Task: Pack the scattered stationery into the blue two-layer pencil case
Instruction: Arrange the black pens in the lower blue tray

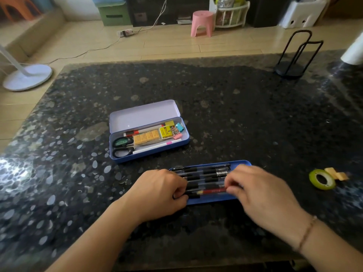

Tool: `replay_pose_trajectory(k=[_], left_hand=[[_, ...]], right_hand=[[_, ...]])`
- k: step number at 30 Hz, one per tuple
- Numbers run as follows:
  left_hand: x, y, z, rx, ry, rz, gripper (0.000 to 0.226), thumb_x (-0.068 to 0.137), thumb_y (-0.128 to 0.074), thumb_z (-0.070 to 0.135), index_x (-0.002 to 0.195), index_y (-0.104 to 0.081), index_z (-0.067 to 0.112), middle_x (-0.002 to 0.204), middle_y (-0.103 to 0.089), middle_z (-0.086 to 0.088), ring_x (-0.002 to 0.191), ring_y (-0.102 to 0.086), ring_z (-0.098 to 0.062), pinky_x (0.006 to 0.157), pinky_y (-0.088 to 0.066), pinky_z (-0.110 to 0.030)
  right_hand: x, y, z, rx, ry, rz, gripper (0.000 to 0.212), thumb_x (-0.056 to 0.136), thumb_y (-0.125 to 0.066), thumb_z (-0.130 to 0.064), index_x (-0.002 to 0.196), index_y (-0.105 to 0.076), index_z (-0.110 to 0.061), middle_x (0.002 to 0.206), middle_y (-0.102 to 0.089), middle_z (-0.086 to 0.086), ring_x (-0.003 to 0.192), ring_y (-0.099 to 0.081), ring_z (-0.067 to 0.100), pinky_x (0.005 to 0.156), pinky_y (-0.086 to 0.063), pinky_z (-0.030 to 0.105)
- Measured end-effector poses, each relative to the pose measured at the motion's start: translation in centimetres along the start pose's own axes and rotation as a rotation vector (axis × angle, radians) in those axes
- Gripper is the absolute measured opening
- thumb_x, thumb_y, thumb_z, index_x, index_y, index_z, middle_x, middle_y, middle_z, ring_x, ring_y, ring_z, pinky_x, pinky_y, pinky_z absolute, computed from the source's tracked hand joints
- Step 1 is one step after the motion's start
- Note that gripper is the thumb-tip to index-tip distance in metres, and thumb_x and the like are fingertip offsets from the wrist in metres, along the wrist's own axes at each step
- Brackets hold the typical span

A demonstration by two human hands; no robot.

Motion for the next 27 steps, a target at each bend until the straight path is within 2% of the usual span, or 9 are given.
replay_pose_trajectory(k=[3, 7, 10, 12, 14, 17, 19, 23, 27], left_hand=[[0.1, -0.3, -0.2, -0.036, 0.008, -0.031, 0.028, 0.083, -0.053, 0.048, 0.072, -0.052, 0.022, 0.073, -0.059, 0.009, 0.067, -0.054, -0.009, 0.063, -0.051, -0.030], [0.0, -0.5, -0.2, -0.070, 0.000, -0.067, 0.025, 0.086, -0.055, 0.046, 0.072, -0.052, 0.025, 0.075, -0.059, 0.011, 0.068, -0.054, -0.006, 0.063, -0.051, -0.027], [-0.2, -0.4, -0.2, -0.067, -0.009, -0.088, 0.025, 0.086, -0.055, 0.045, 0.072, -0.050, 0.025, 0.074, -0.057, 0.011, 0.067, -0.052, -0.006, 0.062, -0.049, -0.024], [-0.2, -0.1, -0.2, -0.070, -0.013, -0.096, 0.023, 0.086, -0.055, 0.044, 0.073, -0.050, 0.026, 0.074, -0.057, 0.012, 0.067, -0.052, -0.006, 0.061, -0.048, -0.024], [-0.3, 0.3, 0.1, -0.073, -0.020, -0.066, 0.021, 0.086, -0.056, 0.046, 0.078, -0.050, 0.028, 0.077, -0.058, 0.012, 0.068, -0.053, -0.005, 0.060, -0.047, -0.023], [-0.2, 1.0, 0.6, -0.083, -0.020, 0.015, 0.020, 0.084, -0.057, 0.050, 0.091, -0.051, 0.032, 0.085, -0.061, 0.012, 0.071, -0.054, -0.006, 0.061, -0.045, -0.023], [-0.2, 1.0, 1.0, -0.084, -0.034, 0.029, 0.021, 0.084, -0.058, 0.049, 0.098, -0.053, 0.034, 0.091, -0.062, 0.013, 0.075, -0.056, -0.006, 0.064, -0.047, -0.024], [-0.2, 0.4, 1.5, -0.074, -0.060, 0.001, 0.018, 0.087, -0.056, 0.044, 0.103, -0.056, 0.035, 0.096, -0.062, 0.015, 0.081, -0.057, -0.006, 0.065, -0.043, -0.023], [-0.1, 0.3, 1.4, -0.077, -0.043, -0.002, 0.019, 0.087, -0.056, 0.043, 0.104, -0.056, 0.033, 0.097, -0.063, 0.013, 0.082, -0.058, -0.008, 0.070, -0.049, -0.028]], right_hand=[[-0.3, -1.6, -0.8, -0.030, 0.007, -0.098, 0.002, 0.095, -0.049, -0.040, 0.096, -0.051, -0.040, 0.097, -0.049, -0.018, 0.093, -0.046, 0.000, 0.080, -0.045, 0.021], [0.2, -1.7, -1.4, -0.010, 0.030, -0.039, 0.011, 0.096, -0.047, -0.041, 0.104, -0.054, -0.039, 0.107, -0.052, -0.016, 0.099, -0.048, 0.002, 0.082, -0.044, 0.020], [0.0, -2.3, -1.7, 0.054, 0.072, -0.084, 0.020, 0.094, -0.049, -0.041, 0.113, -0.056, -0.039, 0.110, -0.052, -0.021, 0.101, -0.050, 0.000, 0.085, -0.045, 0.020], [0.4, -1.1, -0.4, 0.103, 0.026, 0.002, 0.015, 0.090, -0.057, -0.039, 0.103, -0.062, -0.037, 0.099, -0.057, -0.020, 0.092, -0.055, 0.001, 0.081, -0.050, 0.028], [0.8, 0.4, 1.9, 0.064, -0.125, 0.093, 0.004, 0.087, -0.061, -0.040, 0.090, -0.062, -0.037, 0.086, -0.058, -0.020, 0.080, -0.057, 0.001, 0.071, -0.052, 0.028], [1.2, -0.5, 4.0, 0.034, -0.324, -0.064, 0.011, 0.086, -0.062, -0.046, 0.082, -0.059, -0.037, 0.075, -0.060, -0.015, 0.069, -0.057, 0.000, 0.062, -0.050, 0.022], [1.3, -1.4, 4.1, 0.041, -0.359, -0.136, 0.014, 0.084, -0.063, -0.050, 0.081, -0.061, -0.037, 0.072, -0.062, -0.014, 0.067, -0.059, 0.001, 0.064, -0.054, 0.025], [1.3, -1.6, 4.2, 0.055, -0.389, -0.147, 0.017, 0.084, -0.062, -0.053, 0.080, -0.064, -0.037, 0.072, -0.062, -0.016, 0.069, -0.058, 0.000, 0.071, -0.054, 0.026], [1.1, -1.2, 4.1, 0.008, -0.387, -0.102, 0.023, 0.085, -0.059, -0.055, 0.077, -0.065, -0.035, 0.072, -0.061, -0.017, 0.074, -0.054, 0.000, 0.082, -0.043, 0.031]])
Point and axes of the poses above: each hand's wrist, its own x-axis towards the middle knuckle, its own y-axis out of the back of the hand, z = x × y, the point moved 8 cm from there along x, towards the middle knuckle
